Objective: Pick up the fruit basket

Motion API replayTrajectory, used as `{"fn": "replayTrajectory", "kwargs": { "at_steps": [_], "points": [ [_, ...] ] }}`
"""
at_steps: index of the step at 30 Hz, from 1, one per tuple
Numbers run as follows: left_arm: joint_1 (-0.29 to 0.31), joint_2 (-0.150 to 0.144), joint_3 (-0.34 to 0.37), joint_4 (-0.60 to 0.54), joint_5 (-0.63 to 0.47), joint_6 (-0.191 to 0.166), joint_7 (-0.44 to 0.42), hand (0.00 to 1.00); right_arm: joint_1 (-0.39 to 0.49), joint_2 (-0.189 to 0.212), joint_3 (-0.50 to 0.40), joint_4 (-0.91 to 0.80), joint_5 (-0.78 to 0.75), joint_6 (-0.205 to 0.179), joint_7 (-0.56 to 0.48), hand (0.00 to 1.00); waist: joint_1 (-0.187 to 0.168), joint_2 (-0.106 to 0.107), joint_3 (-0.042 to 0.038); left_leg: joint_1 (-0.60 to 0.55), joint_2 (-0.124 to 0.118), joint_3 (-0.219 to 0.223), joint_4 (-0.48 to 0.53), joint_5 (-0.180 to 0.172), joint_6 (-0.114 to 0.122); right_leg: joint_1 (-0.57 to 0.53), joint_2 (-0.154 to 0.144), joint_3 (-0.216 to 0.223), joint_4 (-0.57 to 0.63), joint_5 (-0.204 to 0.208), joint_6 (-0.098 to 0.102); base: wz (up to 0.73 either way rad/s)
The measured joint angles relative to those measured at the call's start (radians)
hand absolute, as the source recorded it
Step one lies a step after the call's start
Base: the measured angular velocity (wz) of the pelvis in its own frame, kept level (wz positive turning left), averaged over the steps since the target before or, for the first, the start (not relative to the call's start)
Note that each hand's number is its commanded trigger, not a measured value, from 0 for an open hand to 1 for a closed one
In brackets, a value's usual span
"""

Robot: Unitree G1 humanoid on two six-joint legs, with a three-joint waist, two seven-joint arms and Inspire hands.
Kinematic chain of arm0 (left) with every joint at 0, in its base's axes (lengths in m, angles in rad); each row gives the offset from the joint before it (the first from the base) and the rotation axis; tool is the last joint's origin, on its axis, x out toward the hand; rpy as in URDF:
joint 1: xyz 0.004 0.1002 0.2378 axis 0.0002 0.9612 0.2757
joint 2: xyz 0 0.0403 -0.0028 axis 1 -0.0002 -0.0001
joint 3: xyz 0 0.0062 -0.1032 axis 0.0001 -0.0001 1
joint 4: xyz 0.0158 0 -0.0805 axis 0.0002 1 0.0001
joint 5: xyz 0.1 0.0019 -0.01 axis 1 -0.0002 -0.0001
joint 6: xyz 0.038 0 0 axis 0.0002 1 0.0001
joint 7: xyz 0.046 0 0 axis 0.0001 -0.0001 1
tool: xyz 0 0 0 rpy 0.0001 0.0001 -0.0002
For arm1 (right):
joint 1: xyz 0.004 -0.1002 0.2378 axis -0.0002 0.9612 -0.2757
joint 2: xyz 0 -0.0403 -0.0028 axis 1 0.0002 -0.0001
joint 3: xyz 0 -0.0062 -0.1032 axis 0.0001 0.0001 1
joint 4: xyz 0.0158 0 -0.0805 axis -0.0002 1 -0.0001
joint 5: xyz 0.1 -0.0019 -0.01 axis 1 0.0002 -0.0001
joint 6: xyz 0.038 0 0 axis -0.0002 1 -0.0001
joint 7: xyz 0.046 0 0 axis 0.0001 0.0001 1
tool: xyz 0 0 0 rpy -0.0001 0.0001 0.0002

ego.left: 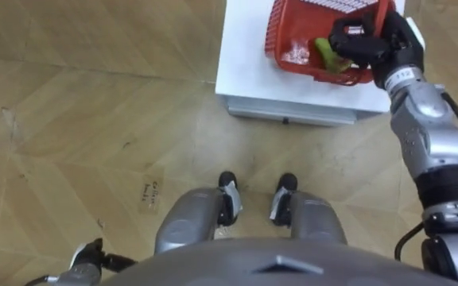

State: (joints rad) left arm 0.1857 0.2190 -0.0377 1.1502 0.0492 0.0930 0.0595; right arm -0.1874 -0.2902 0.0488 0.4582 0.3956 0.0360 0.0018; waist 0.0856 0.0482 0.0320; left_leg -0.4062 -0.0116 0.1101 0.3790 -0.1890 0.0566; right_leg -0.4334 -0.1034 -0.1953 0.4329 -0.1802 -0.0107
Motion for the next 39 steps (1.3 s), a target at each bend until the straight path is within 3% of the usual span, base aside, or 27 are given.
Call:
{"fn": "replayTrajectory", "kwargs": {
  "at_steps": [7,9,10,26,39],
  "points": [
    [-0.007,0.003,-0.044,-0.001,-0.04,-0.012,-0.003,0.0,-0.025,0.013,0.011,0.001,0.001,-0.013,-0.005,1.0,-0.001,-0.006,-0.0037,-0.079,-0.001,0.002,0.059,0.0,0.0,-0.083,-0.008,0.005,0.07,-0.012,-0.009,0.0],
    [-0.007,0.004,-0.044,-0.001,-0.04,-0.012,-0.004,0.0,-0.031,0.012,0.011,0.002,0.001,-0.013,-0.004,0.6,-0.001,-0.006,-0.0037,-0.091,-0.001,0.002,0.069,-0.001,0.0,-0.098,-0.017,0.004,0.087,-0.016,-0.012,0.04],
    [-0.007,0.004,-0.044,0.0,-0.04,-0.012,-0.006,0.0,-0.031,0.013,0.011,0.007,0.001,-0.014,-0.003,0.0,0.0,-0.008,-0.0039,-0.093,-0.001,0.003,0.073,-0.001,0.0,-0.103,-0.017,0.004,0.089,-0.019,-0.013,0.0],
    [-0.007,0.009,-0.066,0.01,-0.136,-0.013,-0.002,0.0,-0.03,0.027,0.029,0.13,0.036,-0.026,-0.001,0.0,-0.002,-0.016,-0.0078,-0.104,0.006,0.002,0.106,-0.005,-0.007,-0.106,-0.018,-0.003,0.119,-0.024,-0.024,0.0],
    [-0.009,0.019,-0.087,0.008,-0.137,-0.026,-0.002,0.0,-0.037,0.027,0.047,0.156,0.045,-0.034,0.002,0.0,-0.006,-0.025,-0.0072,-0.084,0.007,-0.002,0.099,-0.006,-0.009,-0.087,-0.018,-0.004,0.115,-0.028,-0.025,0.0]
  ]
}}
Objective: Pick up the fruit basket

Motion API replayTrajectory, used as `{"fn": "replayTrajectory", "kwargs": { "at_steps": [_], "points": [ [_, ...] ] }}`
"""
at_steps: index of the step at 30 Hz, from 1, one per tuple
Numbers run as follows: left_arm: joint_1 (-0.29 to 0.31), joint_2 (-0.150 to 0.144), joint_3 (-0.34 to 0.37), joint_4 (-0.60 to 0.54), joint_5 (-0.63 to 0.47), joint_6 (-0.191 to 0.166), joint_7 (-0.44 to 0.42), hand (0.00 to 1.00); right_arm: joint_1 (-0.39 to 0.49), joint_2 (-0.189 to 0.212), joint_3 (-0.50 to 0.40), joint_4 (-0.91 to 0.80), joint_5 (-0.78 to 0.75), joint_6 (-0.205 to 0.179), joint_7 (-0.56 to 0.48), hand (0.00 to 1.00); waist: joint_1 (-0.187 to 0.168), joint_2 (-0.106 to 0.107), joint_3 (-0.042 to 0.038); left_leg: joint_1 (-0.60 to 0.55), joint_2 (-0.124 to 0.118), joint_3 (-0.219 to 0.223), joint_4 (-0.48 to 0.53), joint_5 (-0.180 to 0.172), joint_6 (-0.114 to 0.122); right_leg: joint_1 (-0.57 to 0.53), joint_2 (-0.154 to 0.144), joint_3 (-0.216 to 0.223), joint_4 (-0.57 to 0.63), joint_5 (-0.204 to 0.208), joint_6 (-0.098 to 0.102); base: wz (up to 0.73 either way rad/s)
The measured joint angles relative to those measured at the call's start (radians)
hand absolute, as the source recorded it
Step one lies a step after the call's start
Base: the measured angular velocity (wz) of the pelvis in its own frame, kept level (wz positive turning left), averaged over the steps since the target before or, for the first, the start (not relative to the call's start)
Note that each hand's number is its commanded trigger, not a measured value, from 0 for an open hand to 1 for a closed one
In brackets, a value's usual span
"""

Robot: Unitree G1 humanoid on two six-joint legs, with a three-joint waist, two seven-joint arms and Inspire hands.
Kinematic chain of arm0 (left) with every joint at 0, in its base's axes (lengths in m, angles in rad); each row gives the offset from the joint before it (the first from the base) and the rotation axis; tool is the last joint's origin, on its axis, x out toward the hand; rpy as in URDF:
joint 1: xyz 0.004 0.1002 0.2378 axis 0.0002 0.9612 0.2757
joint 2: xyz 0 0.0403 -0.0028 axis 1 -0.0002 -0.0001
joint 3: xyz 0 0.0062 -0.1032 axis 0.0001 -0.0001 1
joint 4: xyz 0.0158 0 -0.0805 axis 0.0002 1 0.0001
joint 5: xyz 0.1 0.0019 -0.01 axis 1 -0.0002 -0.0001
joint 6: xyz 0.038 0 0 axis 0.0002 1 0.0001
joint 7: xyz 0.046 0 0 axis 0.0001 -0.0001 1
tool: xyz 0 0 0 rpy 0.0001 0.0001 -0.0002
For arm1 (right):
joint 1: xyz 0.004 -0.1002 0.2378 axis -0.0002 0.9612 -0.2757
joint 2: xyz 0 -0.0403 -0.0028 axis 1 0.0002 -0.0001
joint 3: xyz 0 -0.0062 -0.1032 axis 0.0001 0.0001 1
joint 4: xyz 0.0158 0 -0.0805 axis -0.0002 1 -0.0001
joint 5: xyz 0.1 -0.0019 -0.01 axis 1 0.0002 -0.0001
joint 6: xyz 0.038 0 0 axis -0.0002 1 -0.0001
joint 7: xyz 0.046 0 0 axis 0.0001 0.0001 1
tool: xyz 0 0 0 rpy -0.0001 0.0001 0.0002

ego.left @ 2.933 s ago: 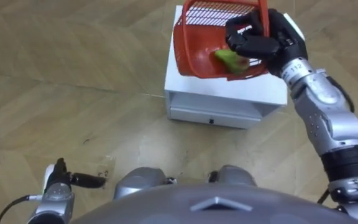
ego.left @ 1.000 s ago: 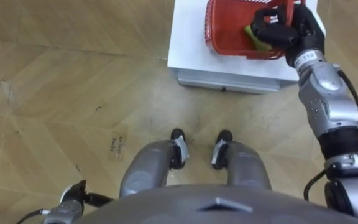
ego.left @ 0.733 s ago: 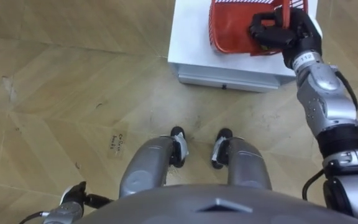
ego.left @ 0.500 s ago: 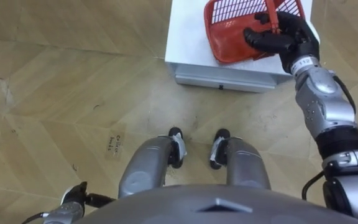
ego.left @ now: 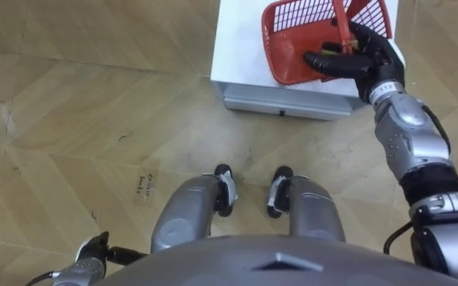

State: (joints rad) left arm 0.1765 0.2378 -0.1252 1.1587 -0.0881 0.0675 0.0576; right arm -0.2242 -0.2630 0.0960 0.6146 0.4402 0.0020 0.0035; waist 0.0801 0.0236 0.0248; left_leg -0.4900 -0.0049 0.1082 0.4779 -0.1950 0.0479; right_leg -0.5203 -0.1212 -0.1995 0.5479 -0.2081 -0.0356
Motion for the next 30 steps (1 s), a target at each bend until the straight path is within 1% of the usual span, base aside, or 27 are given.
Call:
{"fn": "replayTrajectory", "kwargs": {
  "at_steps": [3,5,12,14,17,20,24,25,26,29,30],
  "points": [
    [0.0,0.001,0.0,0.001,0.0,-0.004,-0.003,0.0,-0.006,0.0,-0.001,-0.001,0.004,0.0,0.0,0.0,-0.002,-0.002,0.0006,0.004,0.001,-0.001,-0.001,0.0,0.0,0.008,0.001,-0.002,-0.005,0.0,0.0,0.02],
    [0.001,0.003,0.002,0.002,0.001,-0.003,-0.007,0.0,-0.006,-0.002,-0.001,-0.001,0.053,0.0,-0.001,0.0,-0.004,-0.005,0.001,0.025,0.0,-0.005,-0.014,0.0,0.0,0.032,0.001,-0.007,-0.019,0.0,0.001,0.05],
    [0.008,0.005,0.011,-0.014,0.007,-0.011,-0.007,0.0,0.006,-0.019,-0.003,-0.041,0.105,-0.001,-0.002,0.0,-0.003,-0.02,-0.0041,0.077,-0.001,-0.005,-0.056,0.0,0.0,0.088,0.01,-0.007,-0.073,0.008,0.011,0.0],
    [0.023,0.009,0.02,-0.023,0.015,-0.012,-0.006,0.0,0.023,-0.022,-0.004,-0.066,0.114,-0.002,-0.002,0.0,-0.007,-0.027,-0.0106,0.103,0.001,-0.004,-0.072,0.0,0.0,0.117,0.018,-0.012,-0.107,0.014,0.014,-0.02],
    [0.032,0.009,0.026,-0.03,0.019,-0.011,-0.004,0.0,0.033,-0.023,-0.01,-0.082,0.114,-0.002,-0.002,0.0,-0.02,-0.035,-0.0171,0.128,0.001,-0.005,-0.095,0.0,0.0,0.15,0.022,-0.021,-0.132,0.017,0.018,0.05],
    [0.036,0.008,0.031,-0.039,0.05,-0.006,-0.003,0.0,0.044,-0.024,-0.013,-0.083,0.113,-0.002,-0.001,0.0,-0.023,-0.037,-0.0183,0.177,0.002,-0.004,-0.124,0.0,0.0,0.203,0.034,-0.021,-0.167,0.021,0.024,0.0],
    [0.037,0.006,0.053,-0.043,0.065,-0.004,0.009,0.0,0.058,-0.024,-0.035,-0.129,0.115,-0.002,-0.004,0.0,-0.024,-0.042,-0.0205,0.246,-0.001,-0.002,-0.174,0.001,0.0,0.257,0.033,-0.021,-0.188,0.019,0.027,-0.04],
    [0.037,0.006,0.054,-0.045,0.066,-0.002,0.016,0.0,0.073,-0.025,-0.043,-0.167,0.13,-0.002,-0.01,0.0,-0.024,-0.044,-0.0219,0.26,-0.001,-0.001,-0.182,0.001,0.0,0.268,0.033,-0.02,-0.192,0.018,0.028,0.0],
    [0.037,0.005,0.064,-0.05,0.072,-0.001,0.019,0.0,0.091,-0.025,-0.046,-0.2,0.141,-0.002,-0.013,0.0,-0.026,-0.05,-0.0254,0.272,-0.001,-0.002,-0.191,0.001,-0.001,0.281,0.034,-0.02,-0.204,0.018,0.029,0.0],
    [0.039,0.002,0.095,-0.058,0.081,0.002,0.024,0.0,0.12,-0.024,-0.058,-0.228,0.143,-0.001,-0.017,0.0,-0.036,-0.065,-0.0325,0.301,-0.001,0.001,-0.207,0.001,-0.001,0.313,0.037,-0.02,-0.226,0.019,0.031,0.0],
    [0.043,-0.001,0.1,-0.066,0.083,0.005,0.025,0.0,0.127,-0.024,-0.064,-0.237,0.142,0.0,-0.018,0.0,-0.042,-0.066,-0.0323,0.305,-0.001,0.001,-0.208,0.001,-0.001,0.318,0.037,-0.022,-0.228,0.019,0.031,0.03]
  ]
}}
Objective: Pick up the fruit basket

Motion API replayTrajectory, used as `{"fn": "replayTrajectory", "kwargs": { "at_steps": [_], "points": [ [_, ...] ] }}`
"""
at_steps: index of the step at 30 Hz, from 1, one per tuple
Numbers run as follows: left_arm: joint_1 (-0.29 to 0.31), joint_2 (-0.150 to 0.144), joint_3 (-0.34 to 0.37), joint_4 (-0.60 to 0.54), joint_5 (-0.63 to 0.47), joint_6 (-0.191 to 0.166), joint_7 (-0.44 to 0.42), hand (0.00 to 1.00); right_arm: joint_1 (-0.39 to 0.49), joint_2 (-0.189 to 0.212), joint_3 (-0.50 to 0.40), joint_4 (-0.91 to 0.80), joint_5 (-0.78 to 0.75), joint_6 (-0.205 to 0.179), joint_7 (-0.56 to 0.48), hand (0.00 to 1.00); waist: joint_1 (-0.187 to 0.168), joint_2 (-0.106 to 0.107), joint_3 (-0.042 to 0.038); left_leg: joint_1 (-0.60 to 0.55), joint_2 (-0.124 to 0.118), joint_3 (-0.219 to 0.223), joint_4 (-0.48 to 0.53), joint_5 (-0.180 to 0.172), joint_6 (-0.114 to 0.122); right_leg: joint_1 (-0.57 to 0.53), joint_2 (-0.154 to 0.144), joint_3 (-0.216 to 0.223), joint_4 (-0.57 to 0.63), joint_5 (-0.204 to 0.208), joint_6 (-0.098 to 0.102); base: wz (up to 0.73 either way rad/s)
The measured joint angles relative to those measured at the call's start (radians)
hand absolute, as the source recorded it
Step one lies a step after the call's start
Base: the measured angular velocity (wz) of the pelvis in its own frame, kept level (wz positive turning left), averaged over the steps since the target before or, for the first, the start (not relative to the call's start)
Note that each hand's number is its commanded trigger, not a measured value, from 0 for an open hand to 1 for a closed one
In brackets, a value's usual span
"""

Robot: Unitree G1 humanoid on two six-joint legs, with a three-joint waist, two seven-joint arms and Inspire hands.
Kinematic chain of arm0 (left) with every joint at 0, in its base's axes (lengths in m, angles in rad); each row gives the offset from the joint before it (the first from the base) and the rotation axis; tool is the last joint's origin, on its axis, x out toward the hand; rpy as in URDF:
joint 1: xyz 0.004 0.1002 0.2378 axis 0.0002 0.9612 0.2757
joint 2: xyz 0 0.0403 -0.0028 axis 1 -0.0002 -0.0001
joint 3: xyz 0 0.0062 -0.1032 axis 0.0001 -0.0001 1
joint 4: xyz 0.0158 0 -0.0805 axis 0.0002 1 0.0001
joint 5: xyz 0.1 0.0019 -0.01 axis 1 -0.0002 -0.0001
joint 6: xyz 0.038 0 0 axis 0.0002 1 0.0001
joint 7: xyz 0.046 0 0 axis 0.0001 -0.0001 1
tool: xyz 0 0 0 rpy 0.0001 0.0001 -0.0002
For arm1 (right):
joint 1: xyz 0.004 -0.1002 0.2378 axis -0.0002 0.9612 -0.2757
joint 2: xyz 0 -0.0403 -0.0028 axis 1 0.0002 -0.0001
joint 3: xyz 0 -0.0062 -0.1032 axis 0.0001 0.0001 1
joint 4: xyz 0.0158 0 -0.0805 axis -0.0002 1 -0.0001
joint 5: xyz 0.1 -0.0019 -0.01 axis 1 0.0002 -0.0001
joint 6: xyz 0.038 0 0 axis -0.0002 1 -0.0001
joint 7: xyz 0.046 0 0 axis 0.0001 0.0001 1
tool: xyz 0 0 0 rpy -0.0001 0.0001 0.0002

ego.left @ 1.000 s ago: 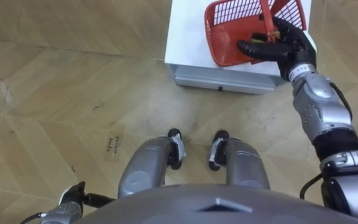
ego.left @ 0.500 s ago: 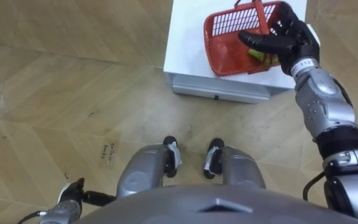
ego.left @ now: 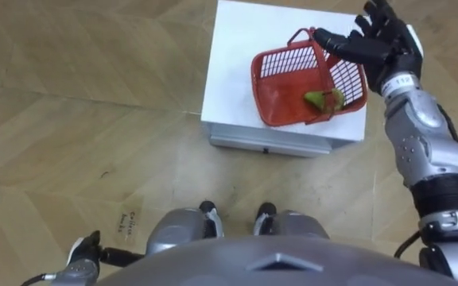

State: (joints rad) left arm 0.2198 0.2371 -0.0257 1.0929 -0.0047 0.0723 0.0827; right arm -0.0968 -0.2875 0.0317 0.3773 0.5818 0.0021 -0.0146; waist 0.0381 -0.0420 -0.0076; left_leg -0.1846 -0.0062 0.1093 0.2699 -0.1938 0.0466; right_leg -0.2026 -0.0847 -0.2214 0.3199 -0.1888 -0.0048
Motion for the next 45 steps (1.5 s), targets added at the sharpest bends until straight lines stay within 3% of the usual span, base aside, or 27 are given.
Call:
{"fn": "replayTrajectory", "kwargs": {
  "at_steps": [10,17,21,24,30,34,38,43,45],
  "points": [
    [0.035,-0.026,0.048,-0.074,0.066,0.012,0.035,0.0,0.107,0.004,-0.125,-0.054,-0.029,0.0,-0.072,0.0,-0.059,-0.001,0.0032,0.081,0.0,0.004,-0.053,0.0,0.0,0.084,0.017,0.003,-0.066,0.013,0.01,-0.02],
    [0.034,-0.053,0.088,-0.096,0.065,0.01,0.082,0.0,0.209,0.017,-0.154,-0.019,-0.082,0.0,-0.163,0.0,-0.07,0.001,0.005,0.128,0.0,0.024,-0.081,0.001,-0.001,0.116,0.022,0.026,-0.085,0.015,0.013,-0.1],
    [0.031,-0.065,0.102,-0.101,0.064,0.014,0.084,0.0,0.217,0.018,-0.185,0.042,-0.072,0.003,-0.194,0.0,-0.079,0.002,0.0052,0.149,-0.001,0.025,-0.092,0.001,-0.001,0.132,0.022,0.027,-0.088,0.014,0.014,-0.01],
    [0.031,-0.065,0.102,-0.101,0.052,0.018,0.09,0.0,0.217,0.022,-0.186,0.141,-0.073,0.003,-0.194,0.0,-0.084,-0.003,0.0059,0.167,0.001,0.024,-0.102,0.001,-0.002,0.154,0.027,0.027,-0.101,0.015,0.015,0.0],
    [0.03,-0.075,0.14,-0.091,0.057,-0.003,0.107,0.0,0.219,0.088,-0.18,0.424,-0.191,0.006,-0.169,0.0,-0.08,-0.004,0.0053,0.183,0.003,0.02,-0.104,-0.003,-0.006,0.176,0.034,0.029,-0.116,0.015,0.015,0.01],
    [0.033,-0.101,0.181,-0.088,0.057,-0.016,0.116,0.0,0.227,0.109,-0.168,0.667,-0.303,0.005,-0.146,0.0,-0.058,0.009,0.0058,0.215,0.003,0.016,-0.112,-0.007,-0.009,0.215,0.035,0.024,-0.134,0.015,0.015,0.04],
    [0.037,-0.104,0.19,-0.056,0.083,-0.022,0.126,0.0,0.23,0.118,-0.152,0.811,-0.372,0.014,-0.142,0.0,-0.055,0.016,0.0052,0.229,0.003,-0.001,-0.119,-0.01,-0.012,0.234,0.038,0.015,-0.136,0.014,0.017,0.06],
    [0.059,-0.113,0.219,-0.011,0.111,0.016,0.132,0.0,0.228,0.131,-0.151,0.926,-0.413,0.043,-0.135,0.0,-0.051,0.019,0.0053,0.235,0.0,-0.004,-0.113,-0.011,-0.014,0.246,0.042,0.014,-0.14,0.014,0.017,0.01],
    [0.07,-0.12,0.219,-0.01,0.119,0.026,0.132,0.0,0.228,0.135,-0.146,0.958,-0.439,0.048,-0.136,0.0,-0.05,0.022,0.0093,0.244,0.0,-0.008,-0.112,-0.011,-0.014,0.259,0.041,0.009,-0.146,0.014,0.017,0.07]
  ]
}}
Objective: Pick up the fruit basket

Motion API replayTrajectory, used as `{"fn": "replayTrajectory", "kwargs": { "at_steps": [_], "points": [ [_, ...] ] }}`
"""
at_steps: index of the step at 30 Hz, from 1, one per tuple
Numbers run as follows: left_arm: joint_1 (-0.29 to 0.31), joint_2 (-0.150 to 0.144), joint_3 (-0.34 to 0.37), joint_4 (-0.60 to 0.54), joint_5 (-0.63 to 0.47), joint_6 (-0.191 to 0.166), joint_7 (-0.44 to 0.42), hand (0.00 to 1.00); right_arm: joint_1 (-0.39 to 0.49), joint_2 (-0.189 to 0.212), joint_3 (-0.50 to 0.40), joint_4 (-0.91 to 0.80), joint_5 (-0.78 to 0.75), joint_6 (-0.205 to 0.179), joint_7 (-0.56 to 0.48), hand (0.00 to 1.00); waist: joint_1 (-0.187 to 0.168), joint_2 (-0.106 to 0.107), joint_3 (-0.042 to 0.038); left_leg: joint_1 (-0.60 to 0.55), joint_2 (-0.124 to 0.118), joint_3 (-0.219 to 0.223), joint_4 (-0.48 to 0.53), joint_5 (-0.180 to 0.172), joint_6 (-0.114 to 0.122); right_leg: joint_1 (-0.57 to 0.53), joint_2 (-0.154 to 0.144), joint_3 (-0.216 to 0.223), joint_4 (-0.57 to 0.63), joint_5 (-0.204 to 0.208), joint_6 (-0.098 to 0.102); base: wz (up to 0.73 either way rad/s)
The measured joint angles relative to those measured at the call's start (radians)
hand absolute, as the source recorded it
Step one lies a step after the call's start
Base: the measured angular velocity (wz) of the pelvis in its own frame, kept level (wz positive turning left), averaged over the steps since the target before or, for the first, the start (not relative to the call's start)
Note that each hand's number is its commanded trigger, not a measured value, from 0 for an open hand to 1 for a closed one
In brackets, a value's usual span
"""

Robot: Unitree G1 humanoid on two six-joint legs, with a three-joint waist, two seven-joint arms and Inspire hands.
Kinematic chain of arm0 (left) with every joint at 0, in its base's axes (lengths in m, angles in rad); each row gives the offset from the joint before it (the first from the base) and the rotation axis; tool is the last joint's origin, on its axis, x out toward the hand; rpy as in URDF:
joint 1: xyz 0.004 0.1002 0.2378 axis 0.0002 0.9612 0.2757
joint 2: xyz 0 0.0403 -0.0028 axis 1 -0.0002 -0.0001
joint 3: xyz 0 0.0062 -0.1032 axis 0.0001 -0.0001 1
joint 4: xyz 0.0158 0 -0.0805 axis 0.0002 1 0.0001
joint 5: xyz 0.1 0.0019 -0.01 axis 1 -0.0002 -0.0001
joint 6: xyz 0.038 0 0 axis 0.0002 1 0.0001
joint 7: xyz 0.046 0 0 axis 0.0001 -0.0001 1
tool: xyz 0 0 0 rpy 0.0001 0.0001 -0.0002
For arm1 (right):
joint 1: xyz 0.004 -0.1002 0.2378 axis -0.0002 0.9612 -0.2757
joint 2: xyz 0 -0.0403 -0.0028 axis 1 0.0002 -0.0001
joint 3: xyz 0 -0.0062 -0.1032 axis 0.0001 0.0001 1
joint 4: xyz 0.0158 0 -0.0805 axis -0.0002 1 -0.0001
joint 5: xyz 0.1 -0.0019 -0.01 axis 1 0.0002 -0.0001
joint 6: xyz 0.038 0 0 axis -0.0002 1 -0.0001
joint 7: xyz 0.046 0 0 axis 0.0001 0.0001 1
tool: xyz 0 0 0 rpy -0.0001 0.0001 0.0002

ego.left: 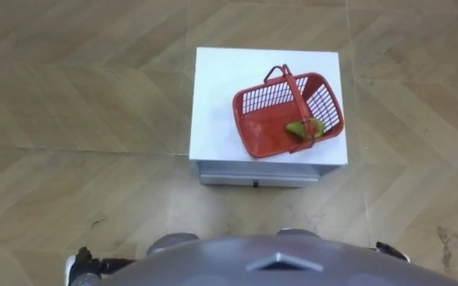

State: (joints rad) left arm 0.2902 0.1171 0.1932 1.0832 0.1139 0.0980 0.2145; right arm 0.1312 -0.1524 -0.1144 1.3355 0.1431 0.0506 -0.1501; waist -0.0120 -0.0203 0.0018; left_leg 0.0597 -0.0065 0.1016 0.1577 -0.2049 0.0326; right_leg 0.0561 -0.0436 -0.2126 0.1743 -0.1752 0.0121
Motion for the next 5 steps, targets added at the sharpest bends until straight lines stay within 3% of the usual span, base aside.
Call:
{"fn": "replayTrajectory", "kwargs": {
  "at_steps": [5],
  "points": [
    [-0.001,-0.018,-0.002,0.003,0.008,0.027,-0.003,0.0,-0.003,0.001,0.014,0.028,-0.104,0.048,-0.001,0.0,0.012,0.002,0.0033,0.007,-0.005,-0.015,0.008,-0.002,0.001,0.014,-0.003,-0.01,-0.005,0.0,0.0,0.07]
  ]
}}
